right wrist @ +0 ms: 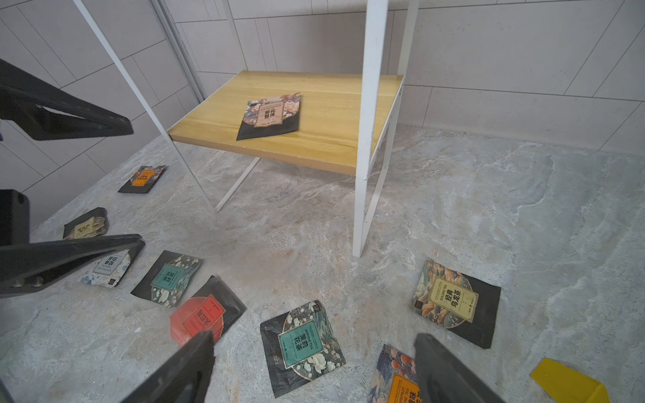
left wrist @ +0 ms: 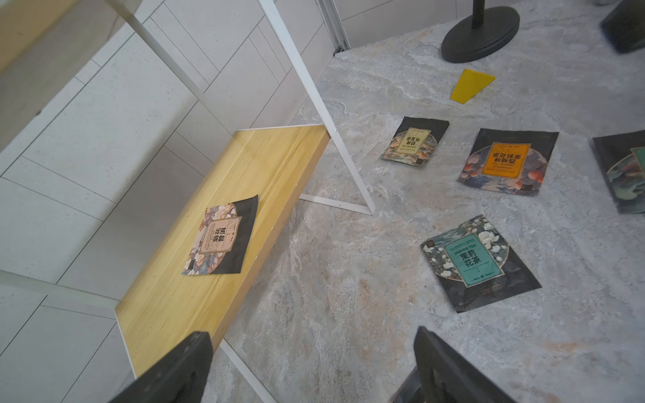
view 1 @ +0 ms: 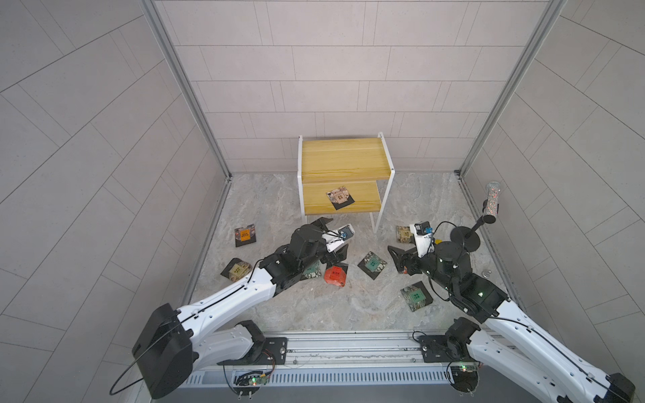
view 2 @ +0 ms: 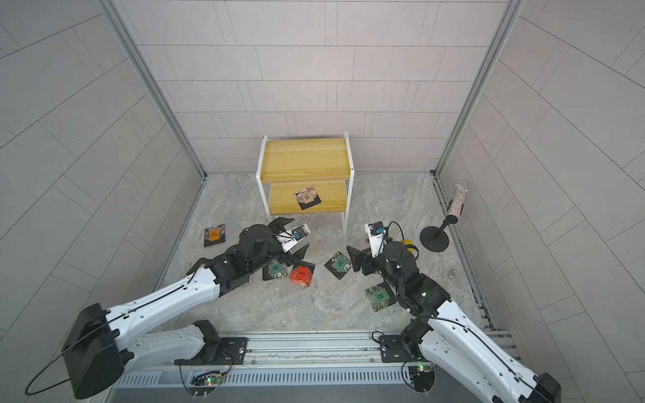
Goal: Remove the tea bags from the shelf
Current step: Pick up the tea bag from the shelf.
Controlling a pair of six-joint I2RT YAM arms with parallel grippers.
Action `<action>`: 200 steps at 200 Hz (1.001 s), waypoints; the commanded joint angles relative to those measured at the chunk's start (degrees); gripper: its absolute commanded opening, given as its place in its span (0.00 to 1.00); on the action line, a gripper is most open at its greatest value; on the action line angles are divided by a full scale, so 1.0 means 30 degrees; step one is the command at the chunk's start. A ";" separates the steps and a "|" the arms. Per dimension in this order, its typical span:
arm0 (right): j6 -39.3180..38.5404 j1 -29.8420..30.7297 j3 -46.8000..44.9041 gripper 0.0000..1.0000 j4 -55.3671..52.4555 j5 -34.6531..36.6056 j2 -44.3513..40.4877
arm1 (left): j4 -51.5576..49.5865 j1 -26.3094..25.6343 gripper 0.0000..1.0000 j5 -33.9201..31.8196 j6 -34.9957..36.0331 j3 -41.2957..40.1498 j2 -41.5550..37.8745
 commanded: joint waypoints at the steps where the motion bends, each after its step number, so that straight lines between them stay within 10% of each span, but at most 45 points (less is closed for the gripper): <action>1: 0.0200 -0.0062 -0.0121 0.93 -0.0107 0.0000 -0.0321 | 0.1024 0.0227 0.98 0.0100 0.0703 0.1186 0.0928; 200: 0.0053 -0.0355 0.0032 0.93 -0.0054 -0.1395 0.0255 | 0.2879 0.3120 0.98 0.1904 0.0941 0.5947 0.8526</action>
